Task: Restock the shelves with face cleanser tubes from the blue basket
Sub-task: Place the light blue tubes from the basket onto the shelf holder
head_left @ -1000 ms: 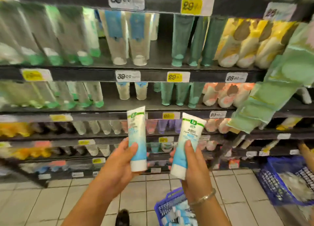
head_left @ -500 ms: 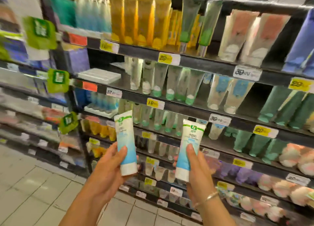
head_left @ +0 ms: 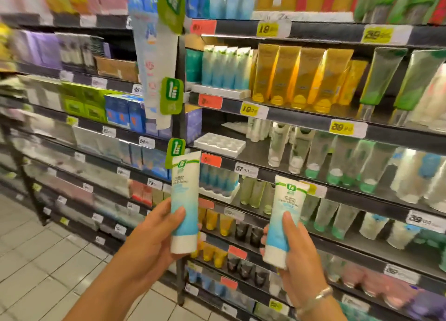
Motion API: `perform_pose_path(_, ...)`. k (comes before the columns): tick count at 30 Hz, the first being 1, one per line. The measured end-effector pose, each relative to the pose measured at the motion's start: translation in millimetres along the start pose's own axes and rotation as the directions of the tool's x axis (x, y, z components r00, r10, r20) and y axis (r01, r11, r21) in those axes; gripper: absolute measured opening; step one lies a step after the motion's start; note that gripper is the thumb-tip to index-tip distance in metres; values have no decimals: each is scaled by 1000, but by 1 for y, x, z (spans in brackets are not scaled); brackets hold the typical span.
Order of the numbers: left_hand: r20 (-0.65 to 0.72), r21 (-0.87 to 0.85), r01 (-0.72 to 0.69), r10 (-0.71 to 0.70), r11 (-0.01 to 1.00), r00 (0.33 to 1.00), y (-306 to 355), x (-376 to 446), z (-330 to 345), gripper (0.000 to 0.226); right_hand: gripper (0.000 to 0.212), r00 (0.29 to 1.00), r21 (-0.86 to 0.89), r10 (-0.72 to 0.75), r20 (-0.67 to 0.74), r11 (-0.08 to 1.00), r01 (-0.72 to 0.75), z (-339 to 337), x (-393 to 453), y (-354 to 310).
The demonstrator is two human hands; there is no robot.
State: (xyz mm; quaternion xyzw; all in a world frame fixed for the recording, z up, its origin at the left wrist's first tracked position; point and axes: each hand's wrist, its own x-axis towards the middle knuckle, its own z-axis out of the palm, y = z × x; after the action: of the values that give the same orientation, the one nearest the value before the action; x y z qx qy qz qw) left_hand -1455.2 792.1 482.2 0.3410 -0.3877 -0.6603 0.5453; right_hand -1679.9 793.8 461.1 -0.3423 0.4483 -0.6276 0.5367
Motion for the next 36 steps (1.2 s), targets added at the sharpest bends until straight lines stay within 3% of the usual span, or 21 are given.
perform_pose_path(6, -12, 26, -93, 94, 995, 996, 52, 22, -29, 38, 37, 997, -5, -30, 68, 1000, 31, 56, 30, -10)
perform_pose_path(11, -49, 26, -95, 96, 995, 994, 69, 41, -43, 38, 15, 993, -53, -58, 101, 997, 64, 84, 72, -30)
perform_pose_path(20, -100, 53, -245, 249, 968, 963, 124, 104, -41, 43, 14, 947, -117, 53, 316, 993, -16, 154, 189, -102)
perform_pose_path(28, -159, 46, -337, 340, 941, 927, 145, 149, -50, 41, 29, 961, -244, 23, 277, 969, 48, 211, 280, -154)
perform_pose_path(30, -183, 61, -351, 356, 934, 916, 150, 158, -57, 41, 25, 962, -276, -14, 272, 957, 92, 227, 297, -156)
perform_pose_path(36, -157, 34, -354, 355, 934, 921, 168, 179, -85, 42, 34, 920, -408, -330, 212, 825, 391, 260, 338, -145)
